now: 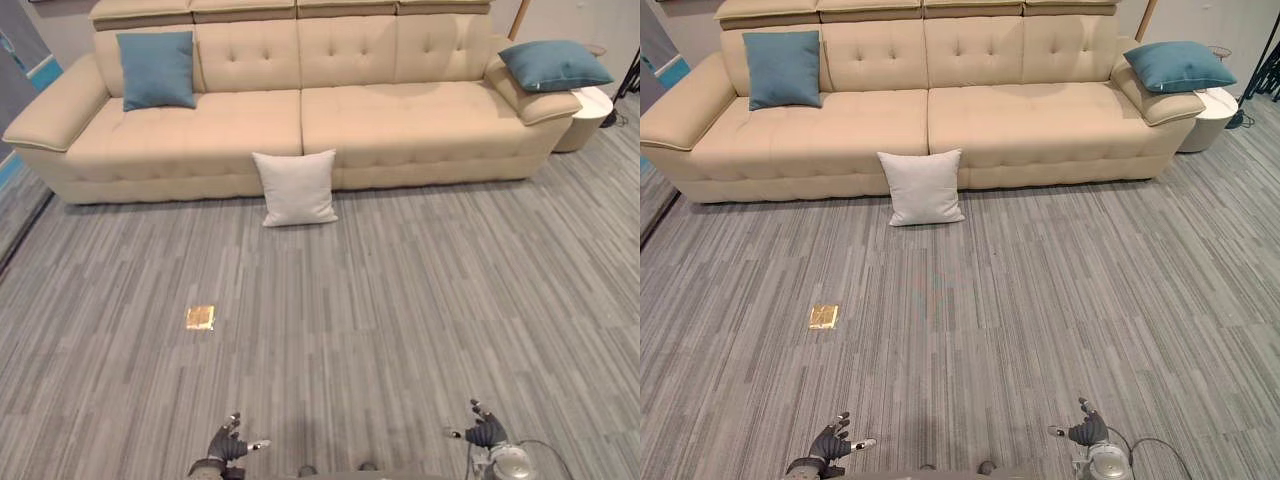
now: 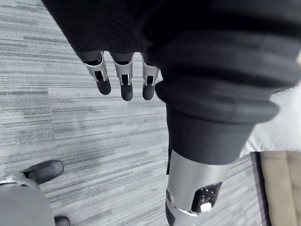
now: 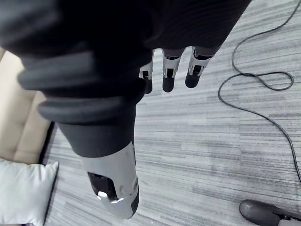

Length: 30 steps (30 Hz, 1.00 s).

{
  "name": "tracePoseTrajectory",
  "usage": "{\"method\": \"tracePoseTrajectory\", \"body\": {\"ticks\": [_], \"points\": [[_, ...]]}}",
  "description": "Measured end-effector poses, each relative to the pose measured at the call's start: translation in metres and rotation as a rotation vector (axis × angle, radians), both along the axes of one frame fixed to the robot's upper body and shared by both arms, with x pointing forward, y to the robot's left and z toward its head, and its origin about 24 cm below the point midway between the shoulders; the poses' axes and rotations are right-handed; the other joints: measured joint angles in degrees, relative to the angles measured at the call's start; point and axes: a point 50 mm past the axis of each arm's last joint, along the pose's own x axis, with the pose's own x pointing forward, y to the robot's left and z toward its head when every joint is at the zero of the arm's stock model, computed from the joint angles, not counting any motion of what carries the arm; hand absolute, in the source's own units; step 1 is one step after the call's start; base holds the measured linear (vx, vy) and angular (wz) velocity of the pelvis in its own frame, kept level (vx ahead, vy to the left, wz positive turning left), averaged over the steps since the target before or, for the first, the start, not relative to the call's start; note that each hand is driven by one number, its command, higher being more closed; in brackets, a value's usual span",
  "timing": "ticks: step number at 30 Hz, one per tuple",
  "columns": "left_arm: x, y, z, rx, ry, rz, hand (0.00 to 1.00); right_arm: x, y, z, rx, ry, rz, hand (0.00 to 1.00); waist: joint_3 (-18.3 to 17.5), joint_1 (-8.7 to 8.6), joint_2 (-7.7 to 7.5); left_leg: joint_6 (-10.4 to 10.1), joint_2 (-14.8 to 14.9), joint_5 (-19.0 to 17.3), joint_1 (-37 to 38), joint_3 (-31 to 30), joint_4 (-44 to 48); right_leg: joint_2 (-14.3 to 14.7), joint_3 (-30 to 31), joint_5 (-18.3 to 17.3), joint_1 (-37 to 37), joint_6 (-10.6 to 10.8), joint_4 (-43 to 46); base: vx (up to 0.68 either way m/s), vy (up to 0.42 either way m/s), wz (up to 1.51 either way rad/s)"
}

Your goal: Pick up cushions and gather them together orderly.

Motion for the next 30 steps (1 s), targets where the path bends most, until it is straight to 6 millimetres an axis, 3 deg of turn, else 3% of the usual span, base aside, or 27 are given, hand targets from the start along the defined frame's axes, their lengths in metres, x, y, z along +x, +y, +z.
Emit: {"method": "tracePoseTrajectory", "body": {"ticks": [17,20,23,27,28,30], "points": [[-0.008,0.008,0.0,0.026,0.014,0.003,0.0,-0.006,-0.012,0.003,-0.03,0.012,-0.001,0.0,0.1,-0.58,0.0,0.9,-0.3,0.5,-1.2,-2.0,0.0,-0.3,-2.1,-0.2,-0.6,0.0,0.2,0.0,-0.008,0.06],[-0.005,0.008,0.002,0.027,-0.003,0.002,0.0,0.001,-0.011,0.005,-0.023,-0.008,-0.005,0.0,0.5,-0.58,0.01,1.0,-0.5,0.4,-1.7,-2.2,0.1,-0.5,-2.3,-0.5,-1.0,0.0,0.2,0.02,0.0,0.04],[0.003,0.006,0.006,0.026,-0.035,-0.004,0.0,0.016,-0.009,0.009,-0.01,-0.05,-0.011,0.0,1.4,-0.5,0.16,2.7,-0.4,-1.2,-4.2,-1.1,2.5,-0.5,-1.5,-0.7,-2.8,0.2,0.6,0.02,0.013,-0.13],[0.012,0.005,0.011,0.024,-0.08,-0.01,0.0,0.026,-0.003,0.011,0.018,-0.081,-0.025,0.0,2.2,0.41,0.49,3.3,-0.1,-6.7,-7.6,1.1,9.2,-1.1,0.4,-4.3,-6.0,2.4,5.4,0.08,0.04,-0.27],[0.018,0.004,0.014,0.022,-0.106,-0.015,0.0,0.024,-0.002,0.009,0.023,-0.071,-0.032,0.0,2.4,0.46,0.66,3.9,-0.2,-9.9,-8.2,1.6,12.3,-2.1,0.2,-7.7,-7.7,5.8,11.0,0.12,0.071,-0.1],[0.023,0.003,0.018,0.019,-0.134,-0.016,0.0,0.023,0.0,0.008,0.032,-0.066,-0.037,0.0,2.7,0.93,1.05,5.0,-0.5,-12.1,-7.7,1.6,13.6,-3.1,-0.5,-9.5,-12.0,8.8,22.1,0.14,0.102,-0.04]]}}
